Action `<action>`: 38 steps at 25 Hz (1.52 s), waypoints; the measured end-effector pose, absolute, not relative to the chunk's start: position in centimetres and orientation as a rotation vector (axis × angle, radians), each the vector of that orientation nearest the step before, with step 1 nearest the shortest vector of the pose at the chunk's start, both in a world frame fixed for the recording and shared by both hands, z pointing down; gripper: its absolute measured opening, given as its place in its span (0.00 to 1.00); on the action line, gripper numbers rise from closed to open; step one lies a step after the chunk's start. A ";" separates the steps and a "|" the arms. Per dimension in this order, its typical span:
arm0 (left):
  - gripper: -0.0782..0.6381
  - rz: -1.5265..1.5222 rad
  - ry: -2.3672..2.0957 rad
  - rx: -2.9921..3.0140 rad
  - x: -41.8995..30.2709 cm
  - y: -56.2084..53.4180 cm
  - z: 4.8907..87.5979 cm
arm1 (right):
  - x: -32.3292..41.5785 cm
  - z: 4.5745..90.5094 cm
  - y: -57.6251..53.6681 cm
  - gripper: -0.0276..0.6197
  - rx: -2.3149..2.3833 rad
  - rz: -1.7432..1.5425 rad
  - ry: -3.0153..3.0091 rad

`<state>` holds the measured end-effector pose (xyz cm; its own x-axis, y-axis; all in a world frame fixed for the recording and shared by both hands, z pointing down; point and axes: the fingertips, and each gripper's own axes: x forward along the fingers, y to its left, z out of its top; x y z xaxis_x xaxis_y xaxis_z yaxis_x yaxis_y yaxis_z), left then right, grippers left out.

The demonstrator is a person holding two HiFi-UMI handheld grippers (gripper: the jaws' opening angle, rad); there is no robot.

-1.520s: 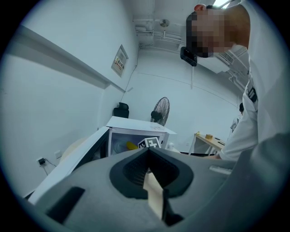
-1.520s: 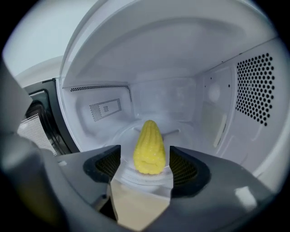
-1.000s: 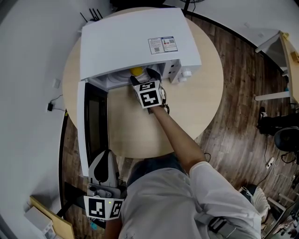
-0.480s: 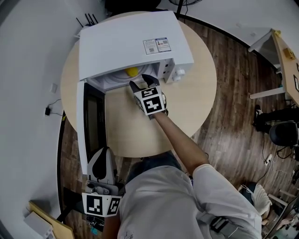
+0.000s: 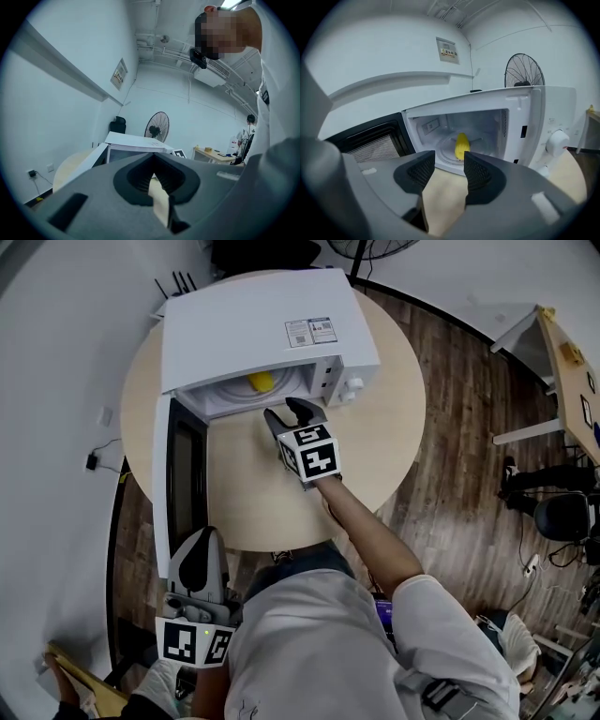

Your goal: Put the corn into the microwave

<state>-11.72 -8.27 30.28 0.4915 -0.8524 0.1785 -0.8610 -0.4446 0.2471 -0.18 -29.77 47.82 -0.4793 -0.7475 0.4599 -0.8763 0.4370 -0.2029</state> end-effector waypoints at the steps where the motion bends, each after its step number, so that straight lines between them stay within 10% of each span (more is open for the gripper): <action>1: 0.10 0.035 -1.445 2.438 -11.8 -8.3 30.1 | 0.0 47.5 -29.4 0.36 1.398 0.611 -2.397; 38: 0.10 0.027 -1.315 2.535 -11.8 -4.6 30.0 | 3.9 40.0 -15.2 0.12 1.474 0.640 -2.435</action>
<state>-11.80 -4.59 30.00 0.5845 -0.7981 0.1464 -0.8035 -0.5441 0.2417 3.86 -15.15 39.96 -0.4708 -0.7842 0.4042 -0.8816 0.4007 -0.2493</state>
